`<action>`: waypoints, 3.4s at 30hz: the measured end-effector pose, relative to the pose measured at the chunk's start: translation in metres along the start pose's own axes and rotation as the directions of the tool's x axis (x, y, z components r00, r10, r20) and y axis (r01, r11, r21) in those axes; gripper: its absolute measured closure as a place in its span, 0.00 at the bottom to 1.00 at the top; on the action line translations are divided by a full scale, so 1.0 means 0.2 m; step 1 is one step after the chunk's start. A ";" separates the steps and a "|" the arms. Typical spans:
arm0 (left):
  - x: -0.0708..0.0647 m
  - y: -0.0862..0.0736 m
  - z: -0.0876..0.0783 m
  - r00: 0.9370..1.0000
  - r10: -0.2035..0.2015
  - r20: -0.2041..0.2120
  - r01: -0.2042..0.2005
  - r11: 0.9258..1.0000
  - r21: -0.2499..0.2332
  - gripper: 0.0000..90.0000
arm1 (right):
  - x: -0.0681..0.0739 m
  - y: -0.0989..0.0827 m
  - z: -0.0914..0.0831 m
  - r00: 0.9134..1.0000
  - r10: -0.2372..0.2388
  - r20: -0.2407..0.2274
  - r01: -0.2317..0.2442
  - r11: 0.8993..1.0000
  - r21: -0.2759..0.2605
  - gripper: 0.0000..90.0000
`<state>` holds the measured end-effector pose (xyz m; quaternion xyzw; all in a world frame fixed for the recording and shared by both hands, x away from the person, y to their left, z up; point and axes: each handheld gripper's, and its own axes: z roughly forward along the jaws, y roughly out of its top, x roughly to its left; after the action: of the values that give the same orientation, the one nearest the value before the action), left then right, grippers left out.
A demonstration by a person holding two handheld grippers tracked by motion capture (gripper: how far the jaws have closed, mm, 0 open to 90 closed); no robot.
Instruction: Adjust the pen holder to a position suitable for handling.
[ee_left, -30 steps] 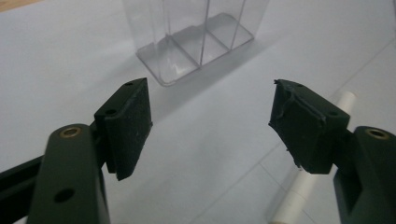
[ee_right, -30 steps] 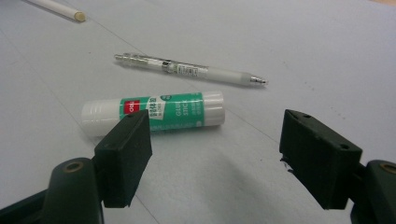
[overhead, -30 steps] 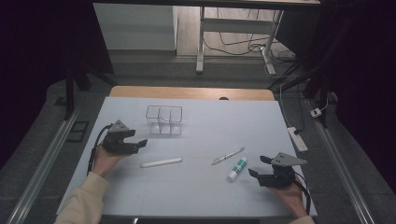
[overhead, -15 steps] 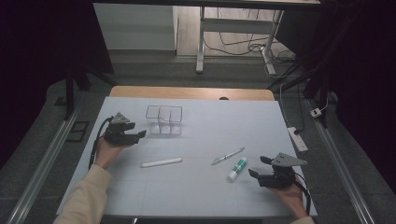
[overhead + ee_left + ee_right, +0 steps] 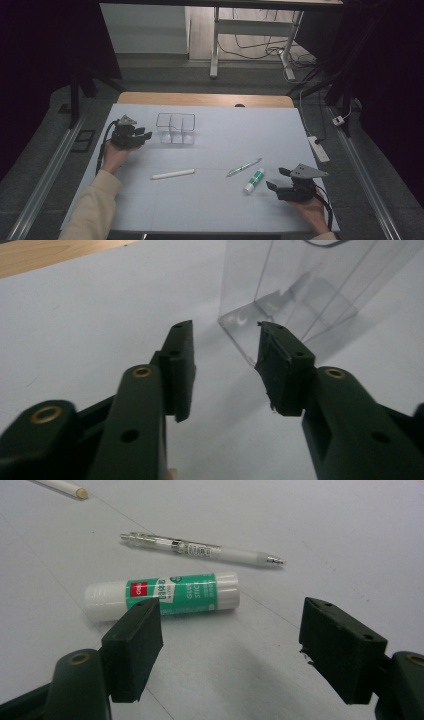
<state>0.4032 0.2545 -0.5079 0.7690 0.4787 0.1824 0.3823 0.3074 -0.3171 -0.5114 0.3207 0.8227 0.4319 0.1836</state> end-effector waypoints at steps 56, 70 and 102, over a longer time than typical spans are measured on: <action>-0.13 0.11 0.20 0.997 0.051 0.059 -0.052 0.998 0.027 0.99 | 0.00 0.00 -0.01 1.000 -0.005 0.019 0.006 1.000 -0.001 0.27; -0.18 0.15 0.22 0.995 0.068 0.074 -0.070 0.997 0.027 0.99 | 0.00 0.00 0.00 1.000 -0.010 0.020 0.010 1.000 0.010 0.27; -0.29 0.24 0.31 0.990 0.096 0.101 -0.099 0.995 0.019 0.99 | 0.00 -0.01 0.01 1.000 -0.007 0.014 0.007 1.000 0.018 0.28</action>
<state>0.4437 0.1668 -0.5064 0.8041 0.4231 0.1565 0.3871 0.3071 -0.3166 -0.5134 0.3224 0.8264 0.4215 0.1880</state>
